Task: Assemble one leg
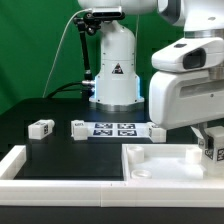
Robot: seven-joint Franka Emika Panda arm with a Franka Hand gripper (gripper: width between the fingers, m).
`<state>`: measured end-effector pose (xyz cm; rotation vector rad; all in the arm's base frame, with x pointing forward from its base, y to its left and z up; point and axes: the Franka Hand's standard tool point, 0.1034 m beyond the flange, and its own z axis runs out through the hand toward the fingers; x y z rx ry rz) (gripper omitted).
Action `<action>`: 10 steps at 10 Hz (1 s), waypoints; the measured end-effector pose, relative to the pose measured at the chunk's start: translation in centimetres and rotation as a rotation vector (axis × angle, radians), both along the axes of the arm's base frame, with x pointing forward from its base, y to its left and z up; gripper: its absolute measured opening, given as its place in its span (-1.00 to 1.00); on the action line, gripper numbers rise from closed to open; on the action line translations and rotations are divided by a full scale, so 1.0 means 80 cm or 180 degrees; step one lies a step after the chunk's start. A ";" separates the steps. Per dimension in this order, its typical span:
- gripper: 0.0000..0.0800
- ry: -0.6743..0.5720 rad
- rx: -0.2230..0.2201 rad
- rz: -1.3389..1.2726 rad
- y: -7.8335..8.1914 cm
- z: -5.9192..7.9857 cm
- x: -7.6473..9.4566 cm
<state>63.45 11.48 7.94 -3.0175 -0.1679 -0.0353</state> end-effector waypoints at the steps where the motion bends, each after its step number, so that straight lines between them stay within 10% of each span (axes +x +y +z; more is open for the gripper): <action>1: -0.28 -0.0003 0.0027 -0.0435 -0.001 0.000 -0.001; 10: -0.27 0.0493 0.0241 -0.3978 0.001 -0.002 -0.013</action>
Offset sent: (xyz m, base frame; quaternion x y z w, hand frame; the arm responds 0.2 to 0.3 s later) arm -0.0114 -0.0014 -0.0080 0.0286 -0.0203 0.3824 0.9233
